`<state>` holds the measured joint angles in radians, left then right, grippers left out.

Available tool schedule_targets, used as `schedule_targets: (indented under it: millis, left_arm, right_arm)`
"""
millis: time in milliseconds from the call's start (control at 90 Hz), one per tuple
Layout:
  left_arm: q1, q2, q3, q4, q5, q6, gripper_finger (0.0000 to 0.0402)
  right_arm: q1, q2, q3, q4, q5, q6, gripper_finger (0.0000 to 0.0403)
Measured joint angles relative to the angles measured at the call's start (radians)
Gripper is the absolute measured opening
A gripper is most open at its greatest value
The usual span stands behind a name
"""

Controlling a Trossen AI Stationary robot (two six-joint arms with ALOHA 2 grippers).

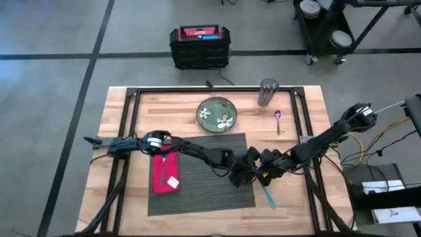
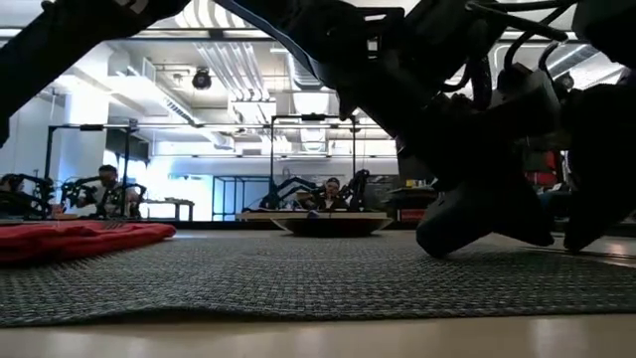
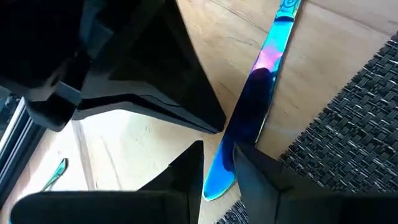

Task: Set table place
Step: Put the blue table knife on the gray tablemat

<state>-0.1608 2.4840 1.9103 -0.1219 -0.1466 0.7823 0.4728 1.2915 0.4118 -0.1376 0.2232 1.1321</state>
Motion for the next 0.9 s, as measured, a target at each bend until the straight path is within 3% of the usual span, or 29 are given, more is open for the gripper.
schedule_targets:
  millis: [900]
  left_arm:
    - [-0.002,-0.006,-0.002,-0.002,-0.02,-0.013,0.0075]
  right_arm:
    - [0.001,0.087,-0.007,0.061,0.015,-0.008,0.0]
